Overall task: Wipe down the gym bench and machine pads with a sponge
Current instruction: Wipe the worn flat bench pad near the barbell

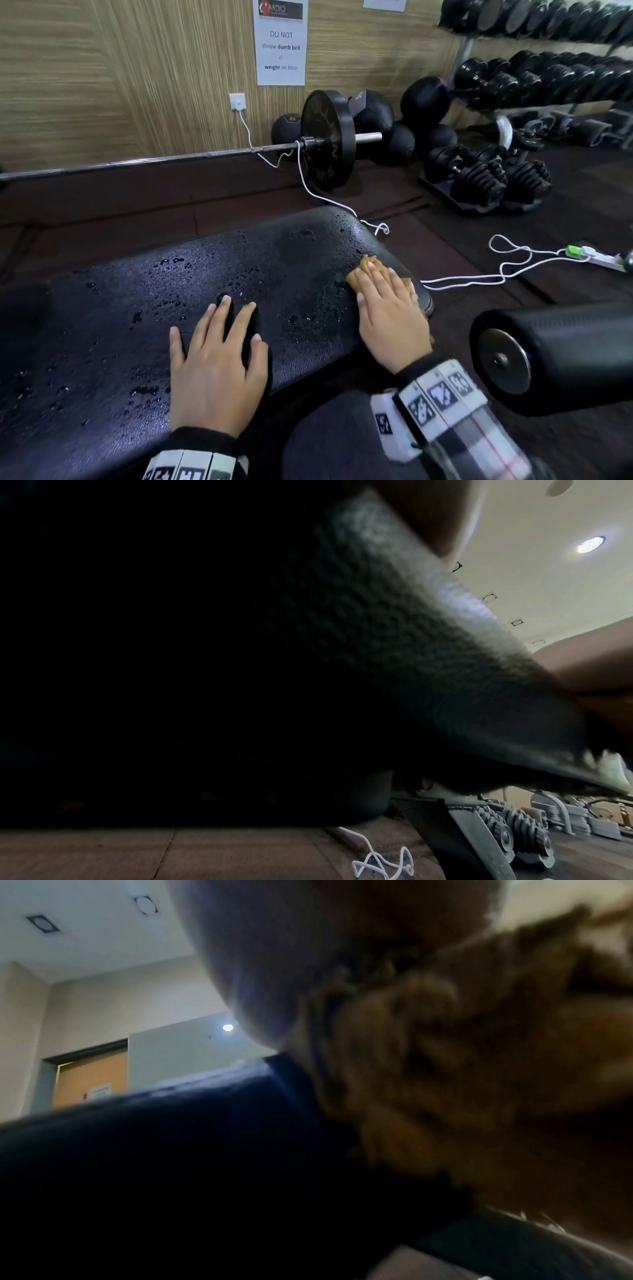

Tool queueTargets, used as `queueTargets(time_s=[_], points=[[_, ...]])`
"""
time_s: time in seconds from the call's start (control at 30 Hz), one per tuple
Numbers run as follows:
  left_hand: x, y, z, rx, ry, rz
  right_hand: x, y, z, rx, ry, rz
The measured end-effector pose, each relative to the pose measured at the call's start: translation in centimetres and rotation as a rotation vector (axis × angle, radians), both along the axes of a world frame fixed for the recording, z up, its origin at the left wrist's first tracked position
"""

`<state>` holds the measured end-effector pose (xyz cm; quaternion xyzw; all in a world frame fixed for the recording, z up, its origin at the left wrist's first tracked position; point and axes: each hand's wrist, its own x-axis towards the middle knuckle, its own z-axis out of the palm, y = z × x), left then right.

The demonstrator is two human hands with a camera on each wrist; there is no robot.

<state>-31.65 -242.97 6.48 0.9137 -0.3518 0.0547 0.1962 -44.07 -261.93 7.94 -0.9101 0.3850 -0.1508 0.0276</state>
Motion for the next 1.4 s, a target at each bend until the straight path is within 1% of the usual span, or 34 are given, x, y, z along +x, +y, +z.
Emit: queueTargets(time_s=[0.03,0.13,0.2,0.33,0.43,0.53,0.63,0.7,0.8,0.9,0.97,1.07,1.17,1.23,1.3,1.4], points=[[0.0,0.0,0.0,0.005,0.000,-0.003,0.5,-0.6,0.2,0.003,0.014,0.007],[0.0,0.0,0.0,0.012,-0.001,-0.007,0.8,-3.4,0.4,0.090,0.092,-0.011],[0.0,0.0,0.0,0.006,0.002,-0.004,0.2,-4.5,0.7,0.133,0.091,-0.052],[0.0,0.0,0.0,-0.010,-0.001,-0.005,-1.6,-4.2,0.6,0.144,0.106,-0.067],[0.1,0.1,0.0,-0.009,0.007,-0.006,-2.6,-4.1,1.2,0.265,0.141,-0.031],[0.2,0.0,0.0,-0.005,0.009,-0.008,-2.6,-4.9,2.0,0.285,0.275,0.030],[0.2,0.0,-0.1,-0.014,0.005,-0.008,-1.3,-5.9,3.4,0.372,0.420,-0.025],[0.2,0.1,-0.2,-0.027,0.000,-0.009,-0.1,-6.3,4.6,0.400,0.468,-0.076],[0.2,-0.1,-0.2,-0.040,-0.001,-0.009,2.0,-6.9,6.4,0.386,0.537,-0.117],[0.2,-0.1,-0.3,-0.046,-0.003,-0.006,4.3,-7.1,7.6,0.334,0.568,-0.085],[0.2,-0.1,-0.3,-0.056,-0.011,-0.008,5.7,-6.6,8.3,0.287,0.593,-0.036],[0.2,-0.1,-0.3,-0.067,-0.026,-0.012,7.1,-5.1,8.5,0.243,0.629,0.105],[0.2,0.0,-0.4,-0.071,-0.032,-0.015,6.6,-4.1,7.4,0.234,0.698,0.223],[0.3,0.0,-0.5,-0.074,-0.029,-0.015,5.1,-4.1,6.7,0.253,0.703,0.263],[0.3,0.0,-0.6,-0.079,-0.024,-0.017,3.3,-4.6,6.9,0.274,0.691,0.237],[0.3,0.0,-0.6,-0.073,-0.024,-0.019,1.9,-5.9,7.7,0.316,0.681,0.106]])
